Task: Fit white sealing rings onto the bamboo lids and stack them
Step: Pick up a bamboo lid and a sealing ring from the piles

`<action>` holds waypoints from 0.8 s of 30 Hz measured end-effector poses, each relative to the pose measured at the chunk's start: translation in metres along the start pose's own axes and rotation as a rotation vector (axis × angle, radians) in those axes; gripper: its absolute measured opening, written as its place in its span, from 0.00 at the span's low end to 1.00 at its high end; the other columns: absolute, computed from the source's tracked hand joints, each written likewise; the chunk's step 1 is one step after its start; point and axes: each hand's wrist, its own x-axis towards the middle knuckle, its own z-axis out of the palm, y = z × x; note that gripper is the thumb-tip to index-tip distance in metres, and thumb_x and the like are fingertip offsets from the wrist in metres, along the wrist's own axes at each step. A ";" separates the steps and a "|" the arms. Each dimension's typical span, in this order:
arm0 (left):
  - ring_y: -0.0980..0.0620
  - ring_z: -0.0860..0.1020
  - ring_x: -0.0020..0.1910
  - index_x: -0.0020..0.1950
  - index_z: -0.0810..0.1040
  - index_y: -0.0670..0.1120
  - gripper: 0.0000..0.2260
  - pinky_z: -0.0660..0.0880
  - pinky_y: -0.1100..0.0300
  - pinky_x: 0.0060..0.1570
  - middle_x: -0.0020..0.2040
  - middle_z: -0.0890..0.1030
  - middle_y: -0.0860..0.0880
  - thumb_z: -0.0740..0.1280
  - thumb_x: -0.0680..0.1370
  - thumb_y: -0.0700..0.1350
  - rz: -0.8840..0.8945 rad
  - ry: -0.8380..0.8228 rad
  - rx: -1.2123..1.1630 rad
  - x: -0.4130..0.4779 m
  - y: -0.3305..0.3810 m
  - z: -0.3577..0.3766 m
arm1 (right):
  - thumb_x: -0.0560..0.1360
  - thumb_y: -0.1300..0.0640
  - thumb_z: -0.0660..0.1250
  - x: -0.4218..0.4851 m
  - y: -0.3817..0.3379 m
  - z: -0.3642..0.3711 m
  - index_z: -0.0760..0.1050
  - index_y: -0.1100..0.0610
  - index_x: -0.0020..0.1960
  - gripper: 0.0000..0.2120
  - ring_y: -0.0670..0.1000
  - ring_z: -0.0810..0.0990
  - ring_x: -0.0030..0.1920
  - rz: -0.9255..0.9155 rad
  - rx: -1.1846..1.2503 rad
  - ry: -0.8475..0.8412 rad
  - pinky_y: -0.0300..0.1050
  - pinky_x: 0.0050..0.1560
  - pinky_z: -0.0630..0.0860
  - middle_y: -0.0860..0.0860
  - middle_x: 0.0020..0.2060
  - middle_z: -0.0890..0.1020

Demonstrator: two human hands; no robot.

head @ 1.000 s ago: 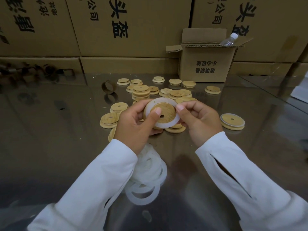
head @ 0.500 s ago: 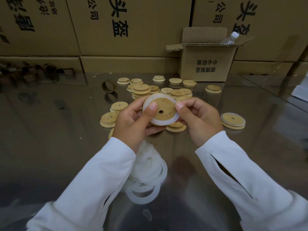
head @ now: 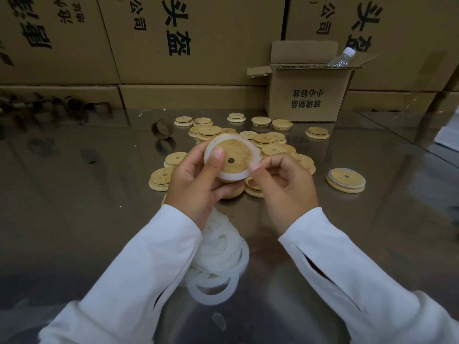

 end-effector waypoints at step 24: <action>0.53 0.81 0.45 0.51 0.79 0.48 0.14 0.78 0.61 0.38 0.44 0.83 0.52 0.68 0.66 0.49 0.045 -0.034 0.316 0.003 -0.002 -0.006 | 0.73 0.59 0.68 0.013 -0.001 -0.013 0.76 0.52 0.37 0.07 0.48 0.79 0.39 -0.031 -0.170 -0.035 0.34 0.42 0.75 0.48 0.34 0.80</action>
